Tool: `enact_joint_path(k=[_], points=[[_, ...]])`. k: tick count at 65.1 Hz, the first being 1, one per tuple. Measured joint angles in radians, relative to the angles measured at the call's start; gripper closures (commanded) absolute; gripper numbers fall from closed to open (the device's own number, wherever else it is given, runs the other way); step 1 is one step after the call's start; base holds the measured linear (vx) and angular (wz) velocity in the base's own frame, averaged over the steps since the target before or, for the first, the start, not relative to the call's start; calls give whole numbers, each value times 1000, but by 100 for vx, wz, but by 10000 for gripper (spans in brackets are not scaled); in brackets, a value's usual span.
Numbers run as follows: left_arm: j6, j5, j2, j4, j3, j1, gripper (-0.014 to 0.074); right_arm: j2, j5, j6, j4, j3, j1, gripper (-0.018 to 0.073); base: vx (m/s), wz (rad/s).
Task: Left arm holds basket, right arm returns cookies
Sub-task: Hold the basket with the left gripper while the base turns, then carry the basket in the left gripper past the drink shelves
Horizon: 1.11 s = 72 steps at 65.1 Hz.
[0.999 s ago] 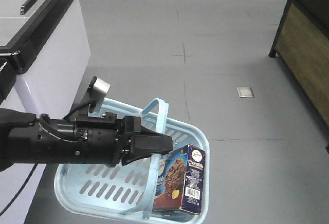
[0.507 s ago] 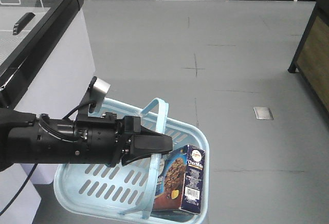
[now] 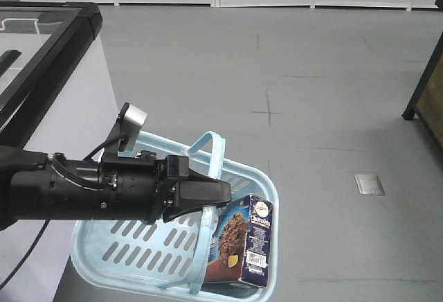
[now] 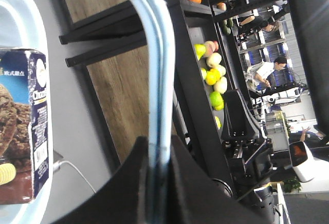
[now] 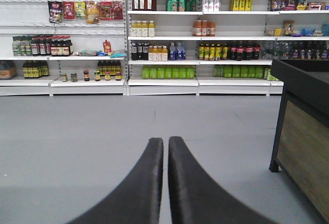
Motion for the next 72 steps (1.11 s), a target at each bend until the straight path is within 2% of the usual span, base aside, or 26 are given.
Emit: enact_joint_path(k=[72], points=[[0, 0, 0, 0, 0, 0, 599, 0, 0, 0, 0, 0, 0, 566, 48, -3]])
